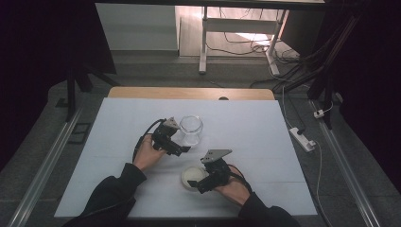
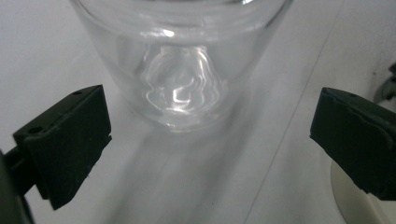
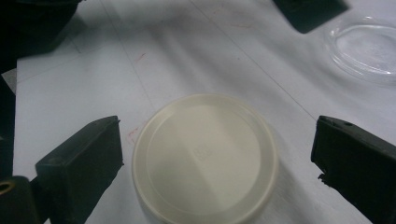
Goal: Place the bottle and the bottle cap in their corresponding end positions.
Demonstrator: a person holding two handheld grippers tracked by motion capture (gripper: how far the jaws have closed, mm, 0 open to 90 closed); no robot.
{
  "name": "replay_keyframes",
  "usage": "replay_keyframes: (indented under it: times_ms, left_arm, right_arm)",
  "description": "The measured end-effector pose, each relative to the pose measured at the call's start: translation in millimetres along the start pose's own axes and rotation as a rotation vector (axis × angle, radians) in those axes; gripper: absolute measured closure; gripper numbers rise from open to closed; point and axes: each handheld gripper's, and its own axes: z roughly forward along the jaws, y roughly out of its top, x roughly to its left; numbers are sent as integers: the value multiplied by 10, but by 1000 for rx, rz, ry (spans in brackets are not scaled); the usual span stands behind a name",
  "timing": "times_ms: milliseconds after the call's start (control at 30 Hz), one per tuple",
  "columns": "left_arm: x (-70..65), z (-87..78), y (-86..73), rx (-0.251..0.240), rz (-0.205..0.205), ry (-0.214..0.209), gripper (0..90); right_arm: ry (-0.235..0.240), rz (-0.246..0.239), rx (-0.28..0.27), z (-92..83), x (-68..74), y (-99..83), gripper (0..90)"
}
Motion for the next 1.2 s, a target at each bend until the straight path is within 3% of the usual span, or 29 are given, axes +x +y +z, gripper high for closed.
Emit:
replay_keyframes:
  times_ms: [400, 767, 1200]
  left_arm:
    - [-130, -191, -146, -12, -8, -7, 0]
    - [-204, -375, -313, -42, -43, -17, 0]
    - [-337, -518, -497, -30, -47, -4, 0]
  right_arm:
    - [-27, 42, 2, -115, -81, -22, 2]
    - [-114, 71, 6, -238, -188, -69, 0]
    - [-161, 89, 23, -327, -248, -128, 0]
